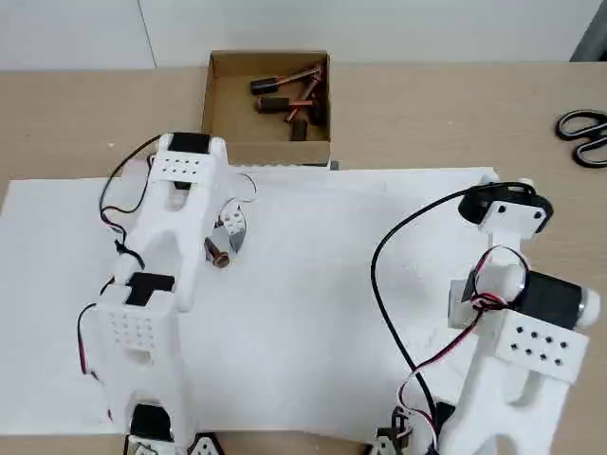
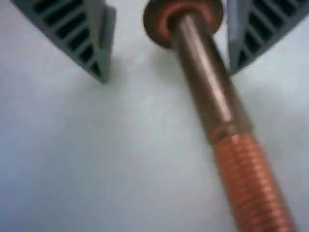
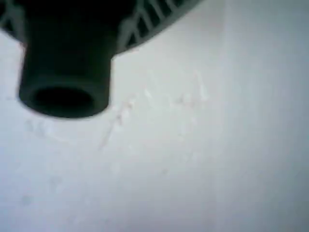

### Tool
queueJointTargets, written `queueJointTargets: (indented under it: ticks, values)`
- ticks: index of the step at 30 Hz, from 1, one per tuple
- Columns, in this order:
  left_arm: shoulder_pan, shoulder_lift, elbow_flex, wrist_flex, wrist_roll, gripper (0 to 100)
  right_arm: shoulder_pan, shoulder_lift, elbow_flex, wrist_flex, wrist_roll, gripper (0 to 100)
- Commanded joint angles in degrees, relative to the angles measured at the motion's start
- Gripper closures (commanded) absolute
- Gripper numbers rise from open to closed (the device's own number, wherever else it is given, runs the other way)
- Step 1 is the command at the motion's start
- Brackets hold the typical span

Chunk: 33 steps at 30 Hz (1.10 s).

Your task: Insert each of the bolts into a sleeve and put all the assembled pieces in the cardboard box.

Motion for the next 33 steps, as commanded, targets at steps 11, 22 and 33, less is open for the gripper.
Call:
queueJointTargets:
  ticks: [11,22,33]
  values:
    - [-1.3,0.2,2.1,0.5,-0.2,91,0.7,-0.8,-0.4,-0.7,0.2,99.5]
    - [0.1,-0.5,-3.6,1.8,-0.1,100,0.6,-0.8,-0.4,-0.7,0.2,99.5]
    - [-1.0,-16.9,-10.3,1.7,23.6,99,0.6,-0.8,-0.4,-0.7,0.2,99.5]
